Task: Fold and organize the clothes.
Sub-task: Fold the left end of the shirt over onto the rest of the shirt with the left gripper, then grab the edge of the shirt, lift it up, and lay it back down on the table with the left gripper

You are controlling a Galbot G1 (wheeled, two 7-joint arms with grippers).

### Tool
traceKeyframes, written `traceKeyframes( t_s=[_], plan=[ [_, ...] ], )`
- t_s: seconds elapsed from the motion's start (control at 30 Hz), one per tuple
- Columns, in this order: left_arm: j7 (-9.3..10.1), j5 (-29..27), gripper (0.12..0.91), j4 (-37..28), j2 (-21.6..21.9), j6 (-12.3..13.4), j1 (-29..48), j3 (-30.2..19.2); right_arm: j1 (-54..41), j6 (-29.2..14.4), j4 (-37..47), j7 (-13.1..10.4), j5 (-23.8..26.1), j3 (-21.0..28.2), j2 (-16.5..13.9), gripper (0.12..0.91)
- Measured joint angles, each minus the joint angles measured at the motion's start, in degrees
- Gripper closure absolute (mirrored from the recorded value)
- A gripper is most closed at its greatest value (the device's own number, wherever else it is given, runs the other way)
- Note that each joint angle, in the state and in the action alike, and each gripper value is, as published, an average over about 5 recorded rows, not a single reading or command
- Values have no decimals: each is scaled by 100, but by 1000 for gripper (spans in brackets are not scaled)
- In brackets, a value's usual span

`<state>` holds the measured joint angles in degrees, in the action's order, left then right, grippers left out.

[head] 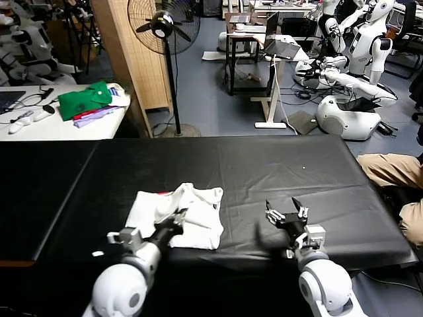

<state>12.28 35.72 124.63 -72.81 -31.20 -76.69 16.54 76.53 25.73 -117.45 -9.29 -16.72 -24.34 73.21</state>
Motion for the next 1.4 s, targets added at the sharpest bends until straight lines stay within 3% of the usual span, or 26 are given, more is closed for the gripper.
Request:
traceKeyframes(
  t_s=[0.37, 0.47, 0.7, 0.8, 1.07, 1.3, 1.4],
  plan=[
    [-276, -710, 846, -285, -356, 259, 163, -340, -36, -91, 66, 155, 48, 86, -10, 227],
    [-453, -1049, 723, -376, -480, 421, 170, -380, -84, -167, 91, 255, 59, 166, -12, 227],
    [-889, -1583, 336, -445, -668, 663, 73, -455, -234, -291, 128, 459, 4, 404, -85, 227],
    [-1005, -1593, 250, -333, -621, 710, -11, -397, -357, -299, 198, 507, -26, 582, -89, 227],
    [-950, -1608, 232, -70, -75, 876, -272, 205, -1050, -258, 757, 654, 421, 1492, 105, 227],
    [-919, -1460, 232, -191, 262, 924, -430, 862, -1320, 56, 1400, 308, 1585, 1976, 263, 227],
    [-925, -1245, 232, -283, 324, 924, -427, 1102, -1302, -110, 1465, 203, 1822, 1994, 295, 227]
  ],
)
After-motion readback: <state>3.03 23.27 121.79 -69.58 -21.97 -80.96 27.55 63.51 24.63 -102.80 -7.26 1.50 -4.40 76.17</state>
